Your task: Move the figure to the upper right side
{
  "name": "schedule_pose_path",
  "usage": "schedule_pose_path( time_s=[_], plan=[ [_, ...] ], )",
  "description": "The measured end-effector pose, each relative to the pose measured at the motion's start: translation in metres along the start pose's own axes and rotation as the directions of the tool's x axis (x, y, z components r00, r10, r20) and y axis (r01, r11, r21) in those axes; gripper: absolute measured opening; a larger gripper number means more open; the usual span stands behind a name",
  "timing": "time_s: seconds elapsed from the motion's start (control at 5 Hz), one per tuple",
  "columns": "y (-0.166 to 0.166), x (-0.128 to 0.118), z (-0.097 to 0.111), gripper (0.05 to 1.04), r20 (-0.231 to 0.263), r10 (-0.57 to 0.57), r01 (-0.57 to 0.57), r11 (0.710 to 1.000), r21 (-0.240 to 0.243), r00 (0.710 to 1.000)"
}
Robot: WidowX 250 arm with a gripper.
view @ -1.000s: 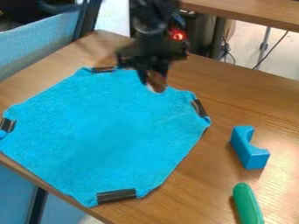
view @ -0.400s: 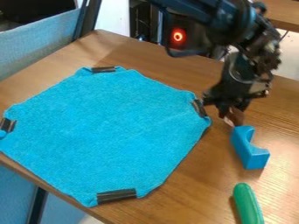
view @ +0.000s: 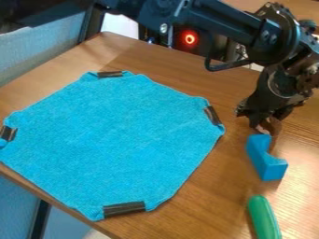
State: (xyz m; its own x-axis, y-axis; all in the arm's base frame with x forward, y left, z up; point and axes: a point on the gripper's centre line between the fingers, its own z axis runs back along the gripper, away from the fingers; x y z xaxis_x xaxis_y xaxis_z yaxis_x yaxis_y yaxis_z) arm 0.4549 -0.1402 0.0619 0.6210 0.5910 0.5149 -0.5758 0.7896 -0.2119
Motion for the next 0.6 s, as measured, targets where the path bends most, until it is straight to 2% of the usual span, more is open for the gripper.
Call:
schedule_pose_path(
  time_s=[0.2, 0.4, 0.6],
  plan=[
    [0.002, -0.005, 0.007, 0.947, -0.006, -0.008, 0.008, 1.0, -0.03, 1.0],
    [-0.002, 0.027, 0.044, 1.003, 0.007, 0.053, -0.052, 0.99, -0.131, 0.999],
    [0.021, 0.068, 0.07, 1.0, 0.016, 0.128, -0.122, 0.97, -0.212, 0.992]
  ],
)
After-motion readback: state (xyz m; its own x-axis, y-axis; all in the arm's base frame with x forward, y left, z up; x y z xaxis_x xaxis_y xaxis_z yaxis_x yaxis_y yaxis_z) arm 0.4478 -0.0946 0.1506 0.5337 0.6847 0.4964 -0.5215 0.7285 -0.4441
